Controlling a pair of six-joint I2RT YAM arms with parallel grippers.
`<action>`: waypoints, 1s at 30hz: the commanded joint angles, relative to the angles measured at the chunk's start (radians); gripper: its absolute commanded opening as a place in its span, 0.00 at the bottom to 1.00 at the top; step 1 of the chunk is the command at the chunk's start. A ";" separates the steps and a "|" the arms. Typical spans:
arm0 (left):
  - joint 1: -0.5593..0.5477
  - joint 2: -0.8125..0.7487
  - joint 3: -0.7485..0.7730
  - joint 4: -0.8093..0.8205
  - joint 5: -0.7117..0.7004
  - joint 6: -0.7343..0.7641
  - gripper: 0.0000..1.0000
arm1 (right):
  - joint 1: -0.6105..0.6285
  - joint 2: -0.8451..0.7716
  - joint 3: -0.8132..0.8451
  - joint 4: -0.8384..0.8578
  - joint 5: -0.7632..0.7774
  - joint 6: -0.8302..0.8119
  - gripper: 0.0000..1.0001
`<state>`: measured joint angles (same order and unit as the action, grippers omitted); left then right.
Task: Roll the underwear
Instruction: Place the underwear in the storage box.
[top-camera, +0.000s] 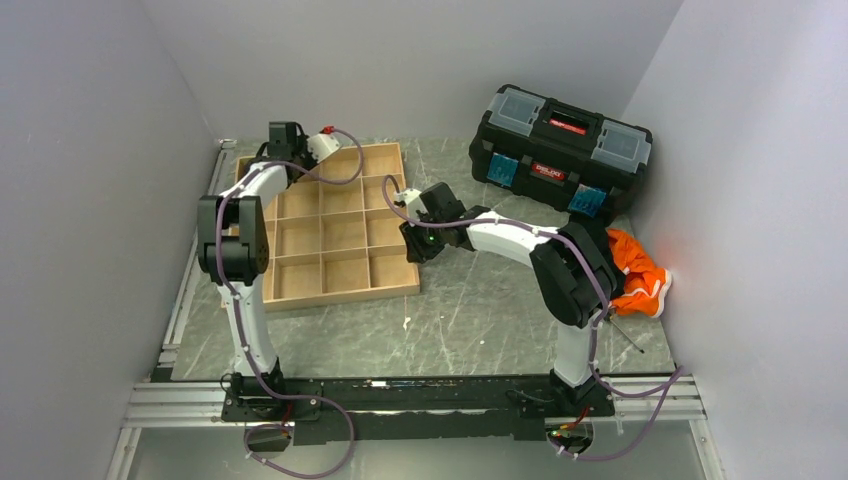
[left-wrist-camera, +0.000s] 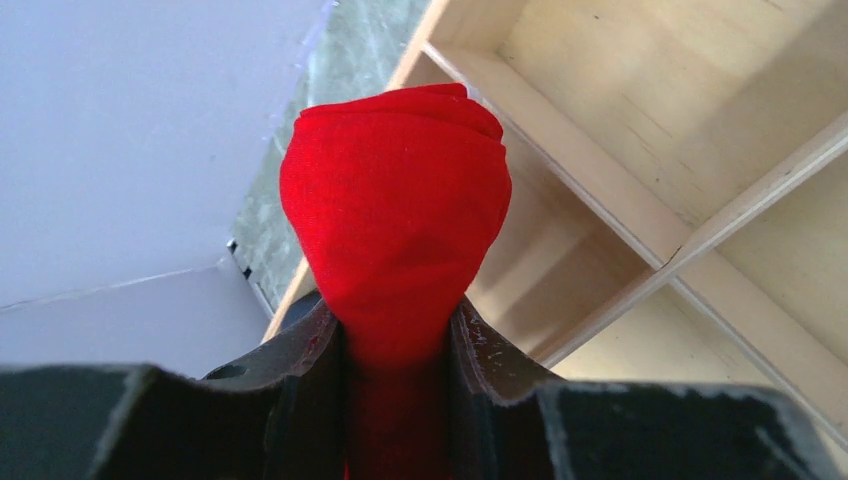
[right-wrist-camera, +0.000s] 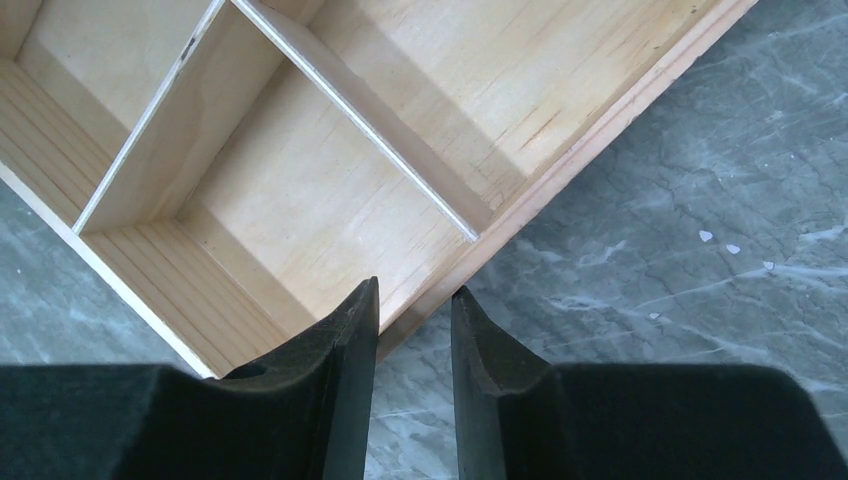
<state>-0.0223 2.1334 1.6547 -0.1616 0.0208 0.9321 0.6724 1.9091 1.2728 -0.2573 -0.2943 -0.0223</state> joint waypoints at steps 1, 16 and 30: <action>-0.001 0.037 0.024 0.044 -0.014 0.035 0.00 | -0.009 0.010 -0.017 -0.122 -0.038 -0.064 0.00; 0.019 0.201 0.261 -0.232 0.066 0.026 0.00 | -0.016 0.020 -0.005 -0.128 -0.039 -0.069 0.00; 0.055 0.302 0.370 -0.434 0.151 0.056 0.11 | -0.020 0.039 0.015 -0.140 -0.032 -0.073 0.00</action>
<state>0.0307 2.3981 2.0144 -0.4927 0.1333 0.9661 0.6567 1.9171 1.2881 -0.2802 -0.3168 -0.0315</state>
